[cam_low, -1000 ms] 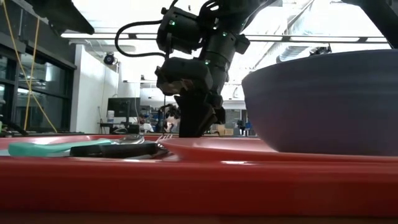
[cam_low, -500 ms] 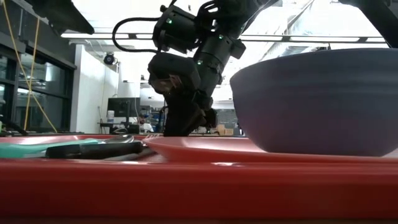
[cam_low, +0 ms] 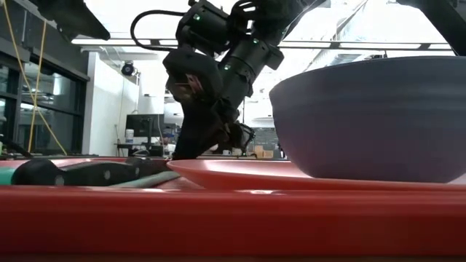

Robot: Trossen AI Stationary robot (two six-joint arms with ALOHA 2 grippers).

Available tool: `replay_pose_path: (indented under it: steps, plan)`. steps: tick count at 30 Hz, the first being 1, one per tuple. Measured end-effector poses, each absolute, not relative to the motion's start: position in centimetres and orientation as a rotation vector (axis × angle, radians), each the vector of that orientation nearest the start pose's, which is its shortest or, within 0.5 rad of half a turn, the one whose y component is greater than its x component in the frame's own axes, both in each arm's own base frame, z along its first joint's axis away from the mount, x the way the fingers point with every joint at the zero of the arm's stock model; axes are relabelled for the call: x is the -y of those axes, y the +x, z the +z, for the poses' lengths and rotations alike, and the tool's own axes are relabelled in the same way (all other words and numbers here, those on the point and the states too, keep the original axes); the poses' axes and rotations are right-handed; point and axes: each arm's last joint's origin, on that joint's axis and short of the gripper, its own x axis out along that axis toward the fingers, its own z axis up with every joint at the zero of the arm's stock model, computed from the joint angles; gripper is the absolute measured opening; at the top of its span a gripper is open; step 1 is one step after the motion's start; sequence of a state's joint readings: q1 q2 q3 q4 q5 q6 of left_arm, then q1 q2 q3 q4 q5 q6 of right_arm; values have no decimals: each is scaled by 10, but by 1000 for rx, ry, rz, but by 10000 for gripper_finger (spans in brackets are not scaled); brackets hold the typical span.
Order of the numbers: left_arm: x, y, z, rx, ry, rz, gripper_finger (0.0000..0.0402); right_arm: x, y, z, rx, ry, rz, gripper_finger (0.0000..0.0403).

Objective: Set up tray
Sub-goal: Adjust the black knife

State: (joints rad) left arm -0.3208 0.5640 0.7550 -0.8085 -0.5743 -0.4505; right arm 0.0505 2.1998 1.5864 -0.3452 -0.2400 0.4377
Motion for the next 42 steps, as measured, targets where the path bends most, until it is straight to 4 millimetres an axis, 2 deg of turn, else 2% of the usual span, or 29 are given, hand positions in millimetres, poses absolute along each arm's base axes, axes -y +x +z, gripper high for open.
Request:
replay_pose_path:
  steps: [13, 22, 32, 42]
  plan:
    - [17, 101, 297, -489, -168, 363, 60, -28, 468, 150, -954, 505, 62, 0]
    - [17, 101, 297, -491, -171, 357, 60, -19, 472, 152, -910, 540, 60, 0]
    - [17, 101, 297, -495, -174, 345, 60, -19, 464, 146, -1014, 533, 15, 0]
    - [18, 101, 296, -497, -171, 343, 60, -19, 466, 146, -989, 521, 14, 0]
